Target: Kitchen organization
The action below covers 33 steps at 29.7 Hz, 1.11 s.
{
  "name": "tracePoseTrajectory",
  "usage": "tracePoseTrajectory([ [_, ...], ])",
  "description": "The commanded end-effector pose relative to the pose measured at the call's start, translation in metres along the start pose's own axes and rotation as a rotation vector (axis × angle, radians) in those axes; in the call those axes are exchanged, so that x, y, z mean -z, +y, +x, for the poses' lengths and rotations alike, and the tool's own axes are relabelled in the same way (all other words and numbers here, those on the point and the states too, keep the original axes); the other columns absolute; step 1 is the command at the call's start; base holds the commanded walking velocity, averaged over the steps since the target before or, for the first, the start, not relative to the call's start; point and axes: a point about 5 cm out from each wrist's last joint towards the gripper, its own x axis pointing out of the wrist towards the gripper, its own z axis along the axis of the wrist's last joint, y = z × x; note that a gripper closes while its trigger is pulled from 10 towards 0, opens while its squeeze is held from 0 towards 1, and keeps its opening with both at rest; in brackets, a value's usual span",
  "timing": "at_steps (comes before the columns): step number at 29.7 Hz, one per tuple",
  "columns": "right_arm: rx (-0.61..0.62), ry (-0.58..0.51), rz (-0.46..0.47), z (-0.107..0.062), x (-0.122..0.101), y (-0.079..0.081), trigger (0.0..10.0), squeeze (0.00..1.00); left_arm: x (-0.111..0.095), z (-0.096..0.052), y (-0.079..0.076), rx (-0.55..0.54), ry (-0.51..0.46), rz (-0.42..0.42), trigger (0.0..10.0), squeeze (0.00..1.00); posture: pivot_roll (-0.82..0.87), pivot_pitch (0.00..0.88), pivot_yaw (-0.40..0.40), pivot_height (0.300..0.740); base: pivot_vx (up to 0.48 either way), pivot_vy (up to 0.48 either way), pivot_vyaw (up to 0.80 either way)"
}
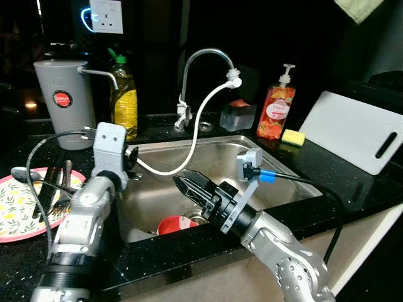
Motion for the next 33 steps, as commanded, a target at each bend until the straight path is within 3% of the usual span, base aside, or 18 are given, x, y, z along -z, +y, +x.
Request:
tracePoseTrajectory([
  [1, -0.003, 0.005, 0.003, 0.000, 0.001, -0.001, 10.0, 0.00, 0.000, -0.003, -0.001, -0.011, -0.026, -0.019, 10.0, 0.00, -0.04, 0.000, -0.088, 0.740, 0.000, 0.000, 0.00],
  [8, -0.008, 0.003, 0.011, 0.004, 0.003, 0.002, 10.0, 0.00, 0.001, -0.001, 0.004, -0.075, -0.034, 0.001, 10.0, 0.00, -0.05, 0.000, -0.087, 0.740, 0.000, 0.000, 0.00],
  [13, -0.011, 0.004, 0.011, 0.002, 0.003, 0.002, 10.0, 0.00, -0.006, -0.002, -0.001, -0.009, -0.024, 0.061, 10.0, 0.00, -0.04, 0.000, -0.089, 0.740, 0.000, 0.000, 0.00],
  [15, -0.003, 0.006, 0.008, 0.002, 0.005, 0.000, 10.0, 0.00, 0.002, -0.010, -0.002, 0.042, 0.043, 0.110, 10.0, 0.00, -0.03, 0.000, -0.074, 0.740, 0.000, 0.000, 0.00],
  [17, 0.001, 0.003, 0.007, 0.003, 0.005, -0.001, 10.0, 0.00, 0.007, -0.015, -0.001, 0.054, 0.065, 0.112, 10.0, 0.00, -0.03, 0.000, -0.074, 0.740, 0.000, 0.000, 0.00],
  [20, 0.017, -0.008, 0.005, 0.005, 0.005, -0.004, 10.0, 0.00, 0.017, -0.027, 0.004, 0.044, 0.108, 0.017, 10.0, 0.00, -0.02, 0.000, -0.070, 0.740, 0.000, 0.000, 0.00],
  [22, 0.023, -0.009, 0.006, 0.005, 0.006, -0.005, 10.0, 0.00, 0.019, -0.028, 0.006, 0.036, 0.119, -0.004, 10.0, 0.00, -0.02, 0.000, -0.068, 0.740, 0.000, 0.000, 0.00],
  [27, 0.042, -0.001, 0.005, 0.005, 0.009, -0.006, 10.0, 0.00, 0.019, -0.027, 0.003, 0.016, 0.078, 0.035, 10.0, 0.00, -0.03, 0.000, -0.070, 0.740, 0.000, 0.000, 0.00],
  [33, 0.071, 0.003, 0.002, 0.004, 0.010, -0.009, 10.0, 0.00, 0.022, -0.026, -0.002, 0.034, 0.106, 0.064, 10.0, 0.00, -0.03, 0.000, -0.080, 0.740, 0.000, 0.000, 0.00],
])
